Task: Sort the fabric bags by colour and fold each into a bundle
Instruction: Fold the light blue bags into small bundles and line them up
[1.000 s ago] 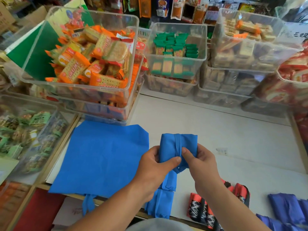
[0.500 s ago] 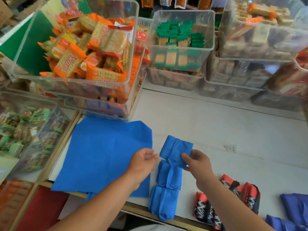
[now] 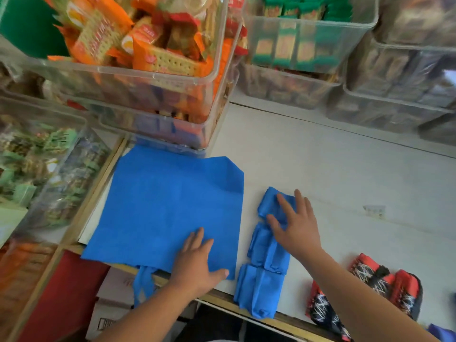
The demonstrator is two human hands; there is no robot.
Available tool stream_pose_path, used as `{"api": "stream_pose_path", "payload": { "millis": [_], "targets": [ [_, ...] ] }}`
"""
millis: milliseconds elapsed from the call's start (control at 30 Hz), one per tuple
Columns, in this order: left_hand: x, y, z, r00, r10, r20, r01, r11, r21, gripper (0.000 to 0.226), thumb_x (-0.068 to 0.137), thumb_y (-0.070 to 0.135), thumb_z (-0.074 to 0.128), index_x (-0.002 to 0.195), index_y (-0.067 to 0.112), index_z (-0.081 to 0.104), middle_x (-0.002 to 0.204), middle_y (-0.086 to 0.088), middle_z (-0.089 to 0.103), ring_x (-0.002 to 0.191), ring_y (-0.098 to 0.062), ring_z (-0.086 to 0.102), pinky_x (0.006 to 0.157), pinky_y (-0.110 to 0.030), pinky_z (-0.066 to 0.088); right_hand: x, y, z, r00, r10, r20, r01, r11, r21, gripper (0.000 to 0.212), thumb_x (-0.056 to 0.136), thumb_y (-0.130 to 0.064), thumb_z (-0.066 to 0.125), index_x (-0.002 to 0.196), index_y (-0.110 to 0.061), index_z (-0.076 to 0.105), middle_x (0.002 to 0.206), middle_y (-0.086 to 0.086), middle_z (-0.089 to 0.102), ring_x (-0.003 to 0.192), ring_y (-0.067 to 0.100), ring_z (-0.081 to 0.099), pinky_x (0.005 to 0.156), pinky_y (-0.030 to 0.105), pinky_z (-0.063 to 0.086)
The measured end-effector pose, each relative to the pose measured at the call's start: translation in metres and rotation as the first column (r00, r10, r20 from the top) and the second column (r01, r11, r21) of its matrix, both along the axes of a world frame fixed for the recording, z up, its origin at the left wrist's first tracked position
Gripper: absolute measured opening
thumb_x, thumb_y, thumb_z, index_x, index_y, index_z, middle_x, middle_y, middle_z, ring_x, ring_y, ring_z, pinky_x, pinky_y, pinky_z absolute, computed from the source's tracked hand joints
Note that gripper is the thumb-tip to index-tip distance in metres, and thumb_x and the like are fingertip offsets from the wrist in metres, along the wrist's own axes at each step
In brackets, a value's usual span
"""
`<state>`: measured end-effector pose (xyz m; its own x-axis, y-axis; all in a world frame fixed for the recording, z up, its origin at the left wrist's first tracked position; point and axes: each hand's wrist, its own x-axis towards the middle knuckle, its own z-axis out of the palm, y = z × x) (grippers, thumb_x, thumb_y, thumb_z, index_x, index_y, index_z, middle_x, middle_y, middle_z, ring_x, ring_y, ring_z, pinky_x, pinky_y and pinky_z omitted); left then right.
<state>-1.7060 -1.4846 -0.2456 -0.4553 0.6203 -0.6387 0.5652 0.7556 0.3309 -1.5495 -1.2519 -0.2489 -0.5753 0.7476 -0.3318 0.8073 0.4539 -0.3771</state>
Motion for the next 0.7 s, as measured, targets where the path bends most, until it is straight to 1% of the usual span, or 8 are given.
{"api": "stream_pose_path", "payload": {
  "millis": [100,200,300,400,533,567,633,700],
  "targets": [
    [0.002,-0.010,-0.006,0.992,-0.068,-0.109,0.074,0.996,0.050,0.099,0.080,0.067,0.069,0.160,0.029,0.026,0.171,0.007,-0.011,0.159,-0.020,-0.003,0.125,-0.041,0.024,0.007,-0.016,-0.015,0.993,0.079,0.089,-0.074,0.996,-0.055,0.095,0.083,-0.085,0.016,0.164,-0.037,-0.003,0.172,0.003,-0.008,0.158,0.032,-0.007,0.128,0.047,0.013],
    [0.002,-0.018,-0.010,0.983,-0.066,-0.171,0.084,0.991,0.100,0.088,0.086,0.063,0.068,0.159,0.036,0.027,0.171,0.013,-0.006,0.159,-0.011,-0.001,0.120,-0.036,0.036,0.012,-0.022,-0.021,0.996,0.076,0.036,-0.076,0.997,-0.015,0.095,0.085,-0.085,0.014,0.161,-0.035,-0.011,0.172,0.009,-0.010,0.158,0.035,-0.009,0.128,0.051,0.011],
    [-0.005,-0.020,-0.016,0.984,-0.032,-0.177,0.059,0.987,0.149,0.060,0.089,0.054,0.070,0.143,0.033,0.053,0.169,0.018,0.017,0.156,-0.007,0.018,0.106,-0.037,0.050,0.017,-0.029,-0.018,0.990,0.132,0.052,-0.137,0.985,0.107,0.089,0.092,-0.082,0.015,0.165,-0.031,0.006,0.173,0.010,0.001,0.158,0.038,-0.001,0.123,0.056,0.017],
    [-0.016,-0.019,-0.021,0.972,0.096,-0.213,-0.025,0.949,0.315,0.023,0.083,0.040,0.082,0.099,0.026,0.074,0.148,0.019,0.054,0.133,-0.011,0.057,0.086,-0.035,0.059,0.020,-0.038,-0.015,0.972,0.212,0.097,-0.222,0.969,0.106,0.087,0.091,-0.082,0.014,0.165,-0.035,0.008,0.173,0.004,0.003,0.158,0.035,-0.004,0.124,0.058,0.014],
    [-0.036,-0.016,-0.005,0.963,0.259,-0.068,-0.227,0.925,0.304,0.038,0.097,0.051,0.051,0.104,0.019,0.069,0.118,0.003,0.074,0.112,-0.025,0.066,0.087,-0.040,0.055,0.010,-0.040,0.000,0.983,0.162,0.083,-0.165,0.986,0.029,0.086,0.088,-0.080,0.014,0.164,-0.039,0.013,0.173,0.005,0.001,0.158,0.029,-0.009,0.125,0.055,0.002],
    [-0.042,-0.018,0.002,0.950,0.313,-0.010,-0.291,0.892,0.345,0.038,0.098,0.051,0.044,0.093,0.019,0.062,0.098,-0.001,0.074,0.097,-0.030,0.067,0.080,-0.042,0.054,0.006,-0.041,0.009,0.987,0.154,0.045,-0.154,0.988,0.011,0.084,0.090,-0.078,0.017,0.163,-0.038,0.017,0.173,0.006,0.003,0.159,0.029,-0.008,0.125,0.053,0.001],
    [-0.053,-0.024,0.022,0.918,0.388,0.078,-0.384,0.825,0.414,0.037,0.104,0.045,0.041,0.076,0.021,0.041,0.066,0.005,0.055,0.066,-0.021,0.055,0.065,-0.041,0.046,-0.007,-0.043,0.028,0.985,0.136,-0.105,-0.138,0.990,-0.010,0.074,0.096,-0.069,0.034,0.159,-0.028,0.037,0.169,0.011,0.021,0.158,0.033,0.011,0.125,0.053,0.014],
    [-0.059,-0.026,0.050,0.907,0.402,0.125,-0.412,0.785,0.463,0.042,0.108,0.037,0.044,0.072,0.020,0.032,0.058,0.008,0.040,0.055,-0.012,0.036,0.058,-0.037,0.033,-0.024,-0.045,0.057,0.960,0.080,-0.268,-0.112,0.988,-0.105,0.052,0.101,-0.048,0.055,0.145,-0.020,0.056,0.153,0.008,0.049,0.146,0.029,0.040,0.119,0.045,0.035]
  ]
}}
